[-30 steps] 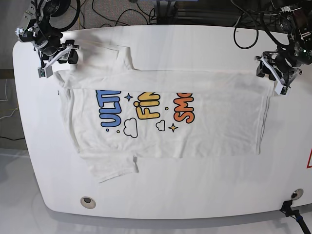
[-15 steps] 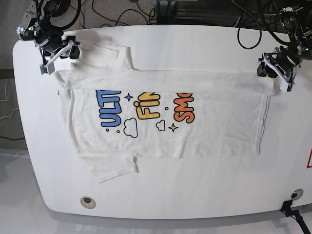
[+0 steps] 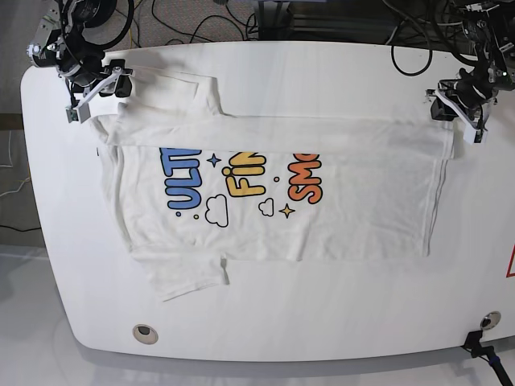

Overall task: Fold the T-shirt properly
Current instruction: 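Lower the folded edge onto the shirt and open both grippers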

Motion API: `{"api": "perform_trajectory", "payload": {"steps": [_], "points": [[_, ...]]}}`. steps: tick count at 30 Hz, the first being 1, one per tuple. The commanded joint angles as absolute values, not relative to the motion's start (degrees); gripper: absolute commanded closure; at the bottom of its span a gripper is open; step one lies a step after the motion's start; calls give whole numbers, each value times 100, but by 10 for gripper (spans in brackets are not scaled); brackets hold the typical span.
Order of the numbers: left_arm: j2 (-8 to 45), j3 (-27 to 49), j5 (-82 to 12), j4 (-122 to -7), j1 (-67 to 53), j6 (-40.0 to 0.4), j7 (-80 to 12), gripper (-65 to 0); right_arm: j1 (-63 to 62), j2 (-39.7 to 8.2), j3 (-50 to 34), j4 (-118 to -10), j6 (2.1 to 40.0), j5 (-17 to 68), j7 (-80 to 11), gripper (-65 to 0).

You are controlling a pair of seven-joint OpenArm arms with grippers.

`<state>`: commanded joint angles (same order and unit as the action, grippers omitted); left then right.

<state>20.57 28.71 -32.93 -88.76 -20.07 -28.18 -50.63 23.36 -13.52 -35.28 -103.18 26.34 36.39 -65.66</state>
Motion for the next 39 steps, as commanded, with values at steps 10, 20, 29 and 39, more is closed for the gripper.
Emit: {"api": "perform_trajectory", "payload": {"steps": [10,20,29,39], "points": [[2044,2977,-3283,-9366,-2193,-2811,-5002,-213,2314,-1349,-3523,-10422,2639,3632,-6531,-250],[2048,3125,-3274,-9237,-2230,-2763,-4654,-150,2326,-1347,-3480,-10451,2676,3634,-6504,-252],[2149,3108,-3178,-9648,-2035,-2774,-4831,-197,2123,-1279,-3495,-10431,2642,3574,-6440,-226],[2141,3108,-3169,-9640,-2053,-2774,-4831,-197,2158,-1270,-3512,-10431,2615,3574,-6440,-246]]}}
